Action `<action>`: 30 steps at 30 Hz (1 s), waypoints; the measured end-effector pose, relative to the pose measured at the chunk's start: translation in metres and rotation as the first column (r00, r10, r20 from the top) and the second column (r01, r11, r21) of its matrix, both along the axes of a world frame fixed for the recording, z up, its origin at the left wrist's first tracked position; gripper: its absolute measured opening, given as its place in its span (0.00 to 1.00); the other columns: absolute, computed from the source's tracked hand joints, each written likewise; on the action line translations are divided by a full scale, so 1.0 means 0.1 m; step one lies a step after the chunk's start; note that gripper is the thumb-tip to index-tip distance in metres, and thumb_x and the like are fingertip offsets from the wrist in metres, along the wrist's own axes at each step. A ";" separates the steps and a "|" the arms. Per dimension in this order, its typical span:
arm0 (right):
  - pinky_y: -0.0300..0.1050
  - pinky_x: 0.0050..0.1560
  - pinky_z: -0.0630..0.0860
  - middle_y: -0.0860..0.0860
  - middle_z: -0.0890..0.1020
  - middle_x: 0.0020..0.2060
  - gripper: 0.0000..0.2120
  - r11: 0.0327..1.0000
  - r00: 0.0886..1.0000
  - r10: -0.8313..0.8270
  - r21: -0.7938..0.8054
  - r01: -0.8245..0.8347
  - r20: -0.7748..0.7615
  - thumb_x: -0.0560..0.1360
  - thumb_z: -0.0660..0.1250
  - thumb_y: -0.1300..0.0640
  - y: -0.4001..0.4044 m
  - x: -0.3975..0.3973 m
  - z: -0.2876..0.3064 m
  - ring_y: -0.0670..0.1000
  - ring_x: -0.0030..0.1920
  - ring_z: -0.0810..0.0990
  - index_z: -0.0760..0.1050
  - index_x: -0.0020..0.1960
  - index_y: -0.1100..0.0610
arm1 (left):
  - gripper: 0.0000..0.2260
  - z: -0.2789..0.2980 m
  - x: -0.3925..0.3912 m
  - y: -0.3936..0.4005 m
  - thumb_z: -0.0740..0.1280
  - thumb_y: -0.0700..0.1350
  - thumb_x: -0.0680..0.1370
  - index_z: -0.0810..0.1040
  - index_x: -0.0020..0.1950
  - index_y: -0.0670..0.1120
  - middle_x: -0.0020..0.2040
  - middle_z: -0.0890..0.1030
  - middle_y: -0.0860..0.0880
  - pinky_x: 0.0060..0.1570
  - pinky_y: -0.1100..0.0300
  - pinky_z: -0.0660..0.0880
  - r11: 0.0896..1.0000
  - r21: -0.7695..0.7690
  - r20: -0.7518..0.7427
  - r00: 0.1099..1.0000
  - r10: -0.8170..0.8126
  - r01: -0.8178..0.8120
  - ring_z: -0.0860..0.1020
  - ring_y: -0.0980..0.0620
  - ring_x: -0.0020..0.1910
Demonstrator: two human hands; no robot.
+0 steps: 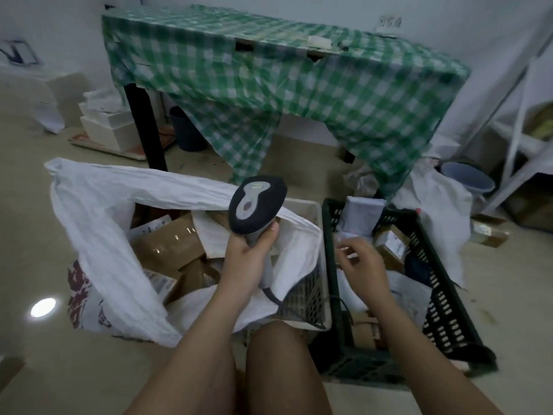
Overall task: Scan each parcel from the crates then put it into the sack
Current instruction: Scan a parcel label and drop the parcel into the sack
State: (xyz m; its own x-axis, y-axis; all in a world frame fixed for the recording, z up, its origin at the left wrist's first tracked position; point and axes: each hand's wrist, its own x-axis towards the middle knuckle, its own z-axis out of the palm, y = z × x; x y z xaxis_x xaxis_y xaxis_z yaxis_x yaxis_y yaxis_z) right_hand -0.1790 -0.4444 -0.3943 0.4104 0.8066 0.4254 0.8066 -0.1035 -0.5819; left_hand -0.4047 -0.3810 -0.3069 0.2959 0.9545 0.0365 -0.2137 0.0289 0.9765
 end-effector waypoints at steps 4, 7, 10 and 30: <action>0.43 0.42 0.77 0.51 0.77 0.44 0.04 0.967 0.964 -0.238 -0.122 0.224 -0.118 0.76 0.69 0.60 -0.56 0.51 -0.26 0.49 0.42 0.77 0.79 0.50 0.59 | 0.15 -0.11 0.61 -0.24 0.70 0.42 0.76 0.76 0.62 0.50 0.60 0.80 0.47 0.65 0.48 0.72 0.992 -0.013 -0.037 0.991 -0.128 0.127 0.76 0.47 0.61; 0.35 0.37 0.72 0.50 0.79 0.43 0.05 0.929 0.931 -0.326 -0.240 0.283 -0.163 0.77 0.68 0.57 -0.87 0.85 -0.48 0.46 0.40 0.77 0.78 0.51 0.57 | 0.19 -0.24 1.05 -0.35 0.70 0.42 0.76 0.74 0.67 0.46 0.61 0.80 0.49 0.66 0.51 0.72 0.979 -0.029 -0.066 0.977 -0.205 0.203 0.76 0.51 0.61; 0.43 0.43 0.74 0.53 0.80 0.46 0.06 0.876 0.885 -0.421 -0.344 0.339 -0.200 0.76 0.68 0.58 -1.07 1.17 -0.76 0.50 0.43 0.78 0.79 0.50 0.59 | 0.17 -0.45 1.43 -0.42 0.68 0.39 0.77 0.74 0.66 0.41 0.60 0.80 0.45 0.59 0.62 0.74 0.964 -0.048 -0.089 0.960 -0.265 0.261 0.77 0.49 0.60; 0.51 0.53 0.76 0.53 0.81 0.59 0.14 0.675 0.961 0.236 -0.686 -0.271 -0.147 0.77 0.65 0.54 -0.66 1.45 -1.86 0.56 0.56 0.79 0.79 0.61 0.53 | 0.18 -1.47 2.15 -0.12 0.68 0.41 0.77 0.74 0.66 0.41 0.52 0.81 0.47 0.50 0.67 0.75 0.920 -0.203 -0.291 0.876 -0.384 0.336 0.79 0.53 0.52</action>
State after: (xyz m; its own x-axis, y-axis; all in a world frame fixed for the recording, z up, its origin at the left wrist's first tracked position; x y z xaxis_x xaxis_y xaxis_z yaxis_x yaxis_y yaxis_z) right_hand -0.0335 -0.5105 -0.5805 0.1487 0.9388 -0.3108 0.8396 -0.2859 -0.4619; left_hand -0.1893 -0.3933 -0.4535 0.5925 0.7671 -0.2459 0.1598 0.1873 0.9692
